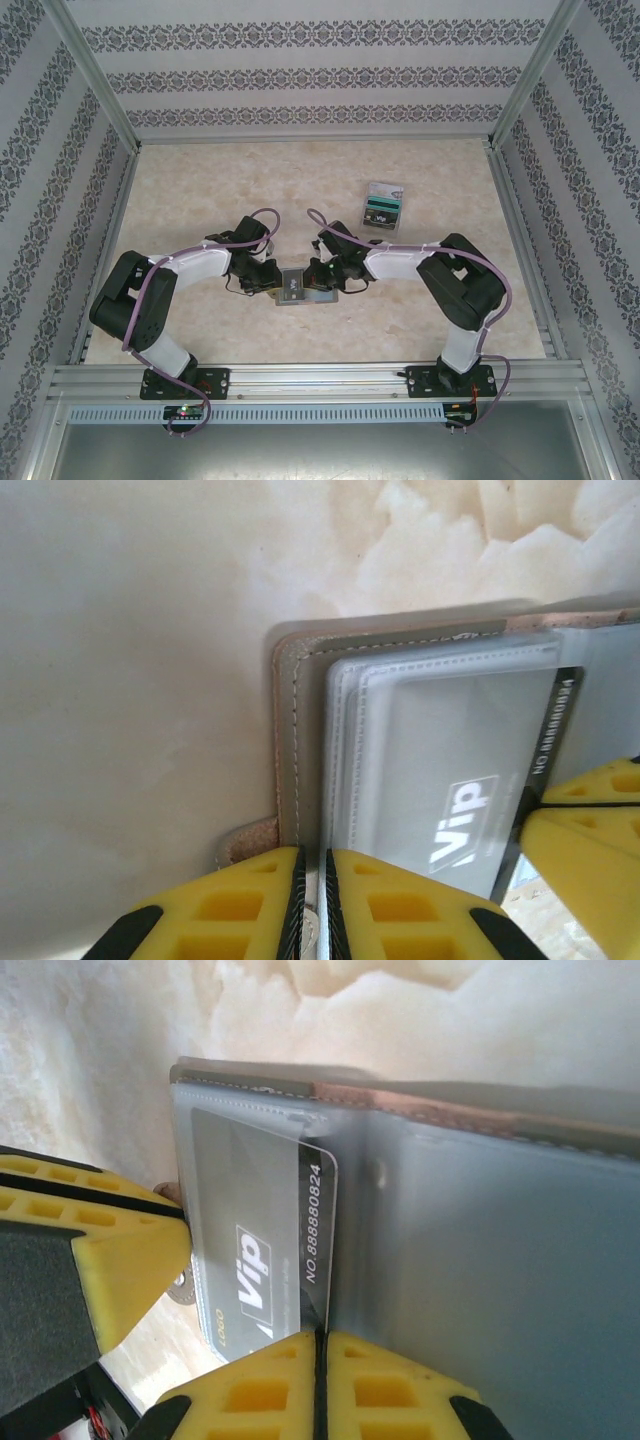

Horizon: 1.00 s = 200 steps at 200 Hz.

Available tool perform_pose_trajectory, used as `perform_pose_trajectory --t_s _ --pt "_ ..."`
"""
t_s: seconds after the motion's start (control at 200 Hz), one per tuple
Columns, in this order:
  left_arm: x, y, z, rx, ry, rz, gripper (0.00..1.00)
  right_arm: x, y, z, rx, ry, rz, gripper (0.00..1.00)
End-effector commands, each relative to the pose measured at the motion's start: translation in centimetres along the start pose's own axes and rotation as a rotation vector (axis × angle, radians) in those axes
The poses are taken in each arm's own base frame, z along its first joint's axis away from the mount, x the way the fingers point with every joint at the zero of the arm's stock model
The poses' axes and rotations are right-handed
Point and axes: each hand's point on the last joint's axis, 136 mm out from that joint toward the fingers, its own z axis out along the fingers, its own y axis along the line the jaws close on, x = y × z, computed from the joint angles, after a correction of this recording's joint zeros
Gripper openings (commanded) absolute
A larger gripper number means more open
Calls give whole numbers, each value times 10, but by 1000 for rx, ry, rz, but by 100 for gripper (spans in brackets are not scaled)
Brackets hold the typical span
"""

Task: Take the credit cards out of the card holder

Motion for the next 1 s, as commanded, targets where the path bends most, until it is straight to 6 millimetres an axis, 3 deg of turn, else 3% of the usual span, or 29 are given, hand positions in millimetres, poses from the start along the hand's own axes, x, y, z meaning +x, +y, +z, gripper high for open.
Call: perform_pose_trajectory --t_s 0.0,0.235,0.28,0.595,0.994 --pt "4 5 1 -10 10 -1 15 -3 -5 -13 12 -32 -14 0" --pt "3 5 1 -8 9 0 15 -2 -3 -10 -14 -17 -18 0" --pt "3 4 1 -7 9 -1 14 -2 -1 -7 -17 -12 -24 8" --pt "4 4 1 -5 10 -1 14 -4 -1 10 -15 -1 -19 21" --pt "4 3 0 1 9 0 15 -4 8 17 -34 15 -32 20"
